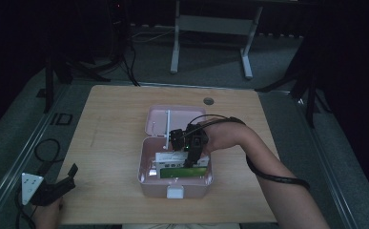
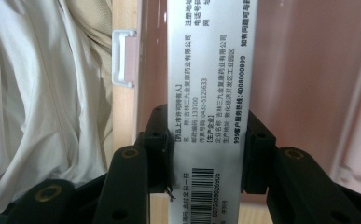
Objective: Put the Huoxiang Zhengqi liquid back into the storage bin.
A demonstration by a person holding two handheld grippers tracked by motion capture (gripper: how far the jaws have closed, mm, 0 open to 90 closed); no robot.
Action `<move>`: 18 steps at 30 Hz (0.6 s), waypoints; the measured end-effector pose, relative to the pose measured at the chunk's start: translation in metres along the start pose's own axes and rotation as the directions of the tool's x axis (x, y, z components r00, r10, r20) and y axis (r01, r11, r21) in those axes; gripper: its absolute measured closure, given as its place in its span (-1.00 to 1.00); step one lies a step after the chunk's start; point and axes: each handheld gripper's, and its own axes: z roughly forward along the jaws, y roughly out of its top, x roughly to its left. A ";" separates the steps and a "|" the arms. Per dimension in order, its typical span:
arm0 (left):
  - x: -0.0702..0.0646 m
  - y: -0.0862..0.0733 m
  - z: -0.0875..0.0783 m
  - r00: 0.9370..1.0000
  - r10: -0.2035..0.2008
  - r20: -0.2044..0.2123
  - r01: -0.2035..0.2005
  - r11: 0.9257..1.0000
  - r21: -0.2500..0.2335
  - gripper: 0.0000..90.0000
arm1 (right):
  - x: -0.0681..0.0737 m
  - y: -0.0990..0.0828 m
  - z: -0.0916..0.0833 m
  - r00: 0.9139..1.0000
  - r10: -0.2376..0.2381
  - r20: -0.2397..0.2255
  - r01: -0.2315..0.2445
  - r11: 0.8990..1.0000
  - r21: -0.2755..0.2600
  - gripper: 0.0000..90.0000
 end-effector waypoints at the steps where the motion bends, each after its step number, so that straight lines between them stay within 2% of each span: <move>1: 0.000 0.000 0.000 1.000 -0.001 0.000 0.001 1.000 0.000 -0.91 | -0.001 0.000 0.004 1.000 0.001 -0.010 -0.001 1.000 -0.007 0.38; 5: 0.000 0.000 0.000 1.000 -0.001 0.000 0.001 1.000 0.001 -0.91 | -0.001 0.000 0.017 1.000 0.002 -0.019 -0.002 1.000 -0.006 0.38; 13: 0.000 0.000 0.000 1.000 0.000 0.000 0.000 1.000 0.000 -0.91 | 0.000 0.001 0.044 1.000 0.006 0.002 -0.007 0.998 0.058 0.38; 18: 0.000 0.000 0.000 1.000 0.002 0.000 -0.002 1.000 0.001 -0.91 | 0.001 -0.001 0.060 1.000 0.017 0.005 -0.017 0.998 0.058 0.38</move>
